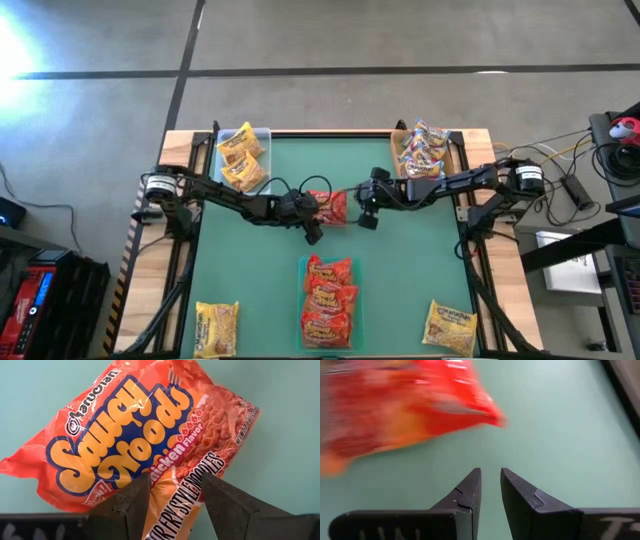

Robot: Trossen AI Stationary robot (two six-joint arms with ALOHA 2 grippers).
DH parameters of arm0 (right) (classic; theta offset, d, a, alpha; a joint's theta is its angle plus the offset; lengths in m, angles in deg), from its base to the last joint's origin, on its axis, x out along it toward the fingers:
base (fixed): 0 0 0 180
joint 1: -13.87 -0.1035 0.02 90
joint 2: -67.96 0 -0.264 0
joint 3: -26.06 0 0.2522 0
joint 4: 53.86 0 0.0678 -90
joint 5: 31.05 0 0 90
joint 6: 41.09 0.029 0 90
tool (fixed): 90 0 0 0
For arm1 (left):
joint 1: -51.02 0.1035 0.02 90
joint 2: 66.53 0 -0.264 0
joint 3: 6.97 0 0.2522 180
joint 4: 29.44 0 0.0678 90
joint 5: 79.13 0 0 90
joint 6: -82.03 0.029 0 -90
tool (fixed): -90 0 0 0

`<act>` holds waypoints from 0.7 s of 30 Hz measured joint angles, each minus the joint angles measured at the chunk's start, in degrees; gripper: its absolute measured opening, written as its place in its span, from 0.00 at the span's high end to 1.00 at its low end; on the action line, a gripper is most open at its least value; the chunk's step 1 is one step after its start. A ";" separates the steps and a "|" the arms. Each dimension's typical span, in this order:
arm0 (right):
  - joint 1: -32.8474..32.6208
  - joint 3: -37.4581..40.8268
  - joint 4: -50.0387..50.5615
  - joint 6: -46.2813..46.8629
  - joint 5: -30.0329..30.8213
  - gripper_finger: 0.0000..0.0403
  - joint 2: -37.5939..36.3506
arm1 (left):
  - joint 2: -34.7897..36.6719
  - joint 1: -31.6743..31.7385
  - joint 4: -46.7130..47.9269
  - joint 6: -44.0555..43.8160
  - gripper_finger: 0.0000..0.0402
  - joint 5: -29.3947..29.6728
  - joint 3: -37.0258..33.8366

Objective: Sort Maruchan noodles
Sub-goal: Put the red noodle pack into the green bin

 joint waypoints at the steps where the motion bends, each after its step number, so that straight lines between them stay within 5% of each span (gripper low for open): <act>1: 0.76 0.00 0.07 1.21 0.92 0.84 -0.05 | -0.01 -0.14 0.10 0.00 0.59 0.13 -0.04; 11: 10.96 -5.94 12.56 6.31 -1.10 0.76 -0.76 | -0.02 -0.61 -0.04 -1.68 0.59 0.18 -1.77; 21: 14.78 -9.73 13.20 1.32 1.62 0.74 -0.65 | -0.02 -0.99 -5.13 -2.75 0.59 0.59 -4.74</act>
